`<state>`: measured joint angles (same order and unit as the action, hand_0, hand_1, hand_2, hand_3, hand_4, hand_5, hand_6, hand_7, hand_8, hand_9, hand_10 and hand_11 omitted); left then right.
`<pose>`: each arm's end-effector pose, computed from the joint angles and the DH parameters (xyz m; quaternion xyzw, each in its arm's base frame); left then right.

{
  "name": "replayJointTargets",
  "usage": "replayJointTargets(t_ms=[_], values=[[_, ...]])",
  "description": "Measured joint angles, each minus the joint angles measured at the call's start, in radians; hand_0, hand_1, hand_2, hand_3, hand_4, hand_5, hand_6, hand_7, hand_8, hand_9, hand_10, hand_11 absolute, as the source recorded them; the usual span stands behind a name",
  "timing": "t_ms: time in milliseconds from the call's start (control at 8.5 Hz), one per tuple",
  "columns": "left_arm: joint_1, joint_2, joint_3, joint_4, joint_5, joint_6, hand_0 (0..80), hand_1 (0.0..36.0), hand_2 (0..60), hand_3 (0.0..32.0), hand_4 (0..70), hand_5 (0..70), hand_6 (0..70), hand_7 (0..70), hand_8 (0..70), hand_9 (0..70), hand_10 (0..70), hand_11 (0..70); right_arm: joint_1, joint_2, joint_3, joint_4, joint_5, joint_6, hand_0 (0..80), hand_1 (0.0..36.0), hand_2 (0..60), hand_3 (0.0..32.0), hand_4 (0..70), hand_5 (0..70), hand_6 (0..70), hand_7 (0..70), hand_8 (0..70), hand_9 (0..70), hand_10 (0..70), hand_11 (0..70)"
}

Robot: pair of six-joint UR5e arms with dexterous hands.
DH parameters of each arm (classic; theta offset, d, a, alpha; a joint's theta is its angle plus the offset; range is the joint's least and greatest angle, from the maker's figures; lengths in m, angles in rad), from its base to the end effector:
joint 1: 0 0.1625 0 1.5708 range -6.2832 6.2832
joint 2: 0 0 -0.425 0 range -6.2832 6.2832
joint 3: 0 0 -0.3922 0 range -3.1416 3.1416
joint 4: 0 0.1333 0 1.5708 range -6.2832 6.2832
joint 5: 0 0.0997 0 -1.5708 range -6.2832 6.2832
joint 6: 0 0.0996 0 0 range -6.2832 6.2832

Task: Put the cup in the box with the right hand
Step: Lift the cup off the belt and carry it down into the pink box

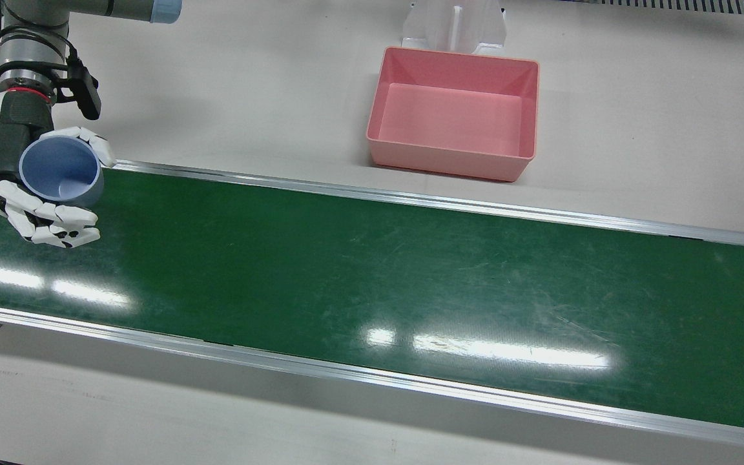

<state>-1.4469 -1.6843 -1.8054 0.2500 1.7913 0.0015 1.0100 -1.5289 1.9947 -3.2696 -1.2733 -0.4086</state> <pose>-0.0460 -0.5331 0.5407 -0.1188 0.7305 -0.6611 0.1232 -0.1236 -0.5023 0.4735 0.0241 -0.8111 0.5623 0.1594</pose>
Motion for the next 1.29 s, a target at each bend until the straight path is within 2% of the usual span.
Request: replayJointTargets(t_ms=[118,353,471,588,706,824,941,1059,1176,1294], values=[[0.0,0.0,0.0,0.0,0.0,0.0,0.0,0.0,0.0,0.0,0.0,0.0,0.0,0.0,0.0,0.0,0.0,0.0,-0.017,0.001,0.055,-0.003,0.0,-0.006,58.1,36.0,60.0,0.0,28.6,16.5,33.5,70.0,42.3,66.8,27.2,42.5],[0.0,0.0,0.0,0.0,0.0,0.0,0.0,0.0,0.0,0.0,0.0,0.0,0.0,0.0,0.0,0.0,0.0,0.0,-0.135,0.004,0.178,-0.011,0.0,-0.068,59.0,36.0,60.0,0.0,28.4,16.3,32.6,70.0,40.8,65.0,25.7,40.5],[0.0,0.0,0.0,0.0,0.0,0.0,0.0,0.0,0.0,0.0,0.0,0.0,0.0,0.0,0.0,0.0,0.0,0.0,-0.242,0.009,0.234,-0.013,0.015,-0.127,59.6,36.0,60.0,0.0,29.6,16.1,32.2,70.0,40.0,64.0,24.7,39.2],[0.0,0.0,0.0,0.0,0.0,0.0,0.0,0.0,0.0,0.0,0.0,0.0,0.0,0.0,0.0,0.0,0.0,0.0,-0.355,0.014,0.281,-0.014,0.047,-0.192,58.5,36.0,60.0,0.0,27.7,15.5,30.8,70.0,38.3,62.2,23.9,37.9],[0.0,0.0,0.0,0.001,-0.001,0.0,0.0,0.0,0.0,0.0,0.0,0.0,0.0,0.0,0.0,0.0,0.0,0.0,-0.471,0.017,0.323,-0.014,0.089,-0.259,59.7,36.0,60.0,0.0,25.8,14.7,27.2,70.0,33.8,57.7,21.9,35.1],[0.0,0.0,0.0,0.001,-0.001,0.0,0.0,0.0,0.0,0.0,0.0,0.0,0.0,0.0,0.0,0.0,0.0,0.0,-0.572,0.025,0.353,-0.014,0.132,-0.318,58.0,34.1,59.2,0.0,17.3,11.7,19.3,70.0,20.0,39.2,13.8,23.0],[0.0,0.0,0.0,0.0,-0.001,0.0,0.0,0.0,0.0,0.0,0.0,0.0,0.0,0.0,0.0,0.0,0.0,0.0,-0.666,0.039,0.37,-0.015,0.164,-0.371,51.1,19.2,20.9,0.0,14.1,6.9,13.5,57.7,7.8,17.7,6.1,10.8],[0.0,0.0,0.0,0.0,0.0,0.0,0.0,0.0,0.0,0.0,0.0,0.0,0.0,0.0,0.0,0.0,0.0,0.0,-0.745,0.057,0.376,-0.015,0.183,-0.418,47.7,5.1,0.0,0.0,18.6,3.1,8.7,38.7,1.0,7.8,3.1,5.7],[0.0,0.0,0.0,0.0,0.0,0.0,0.0,0.0,0.0,0.0,0.0,0.0,0.0,0.0,0.0,0.0,0.0,0.0,-0.799,0.069,0.376,-0.015,0.191,-0.456,42.8,0.5,0.0,0.0,19.8,1.2,6.5,29.9,0.3,4.6,1.8,3.3],[0.0,0.0,0.0,0.0,0.0,0.0,0.0,0.0,0.0,0.0,0.0,0.0,0.0,0.0,0.0,0.0,0.0,0.0,-0.835,0.075,0.374,-0.015,0.196,-0.482,41.1,0.0,0.0,0.0,20.3,0.8,5.8,26.5,0.1,3.9,1.4,2.6]])
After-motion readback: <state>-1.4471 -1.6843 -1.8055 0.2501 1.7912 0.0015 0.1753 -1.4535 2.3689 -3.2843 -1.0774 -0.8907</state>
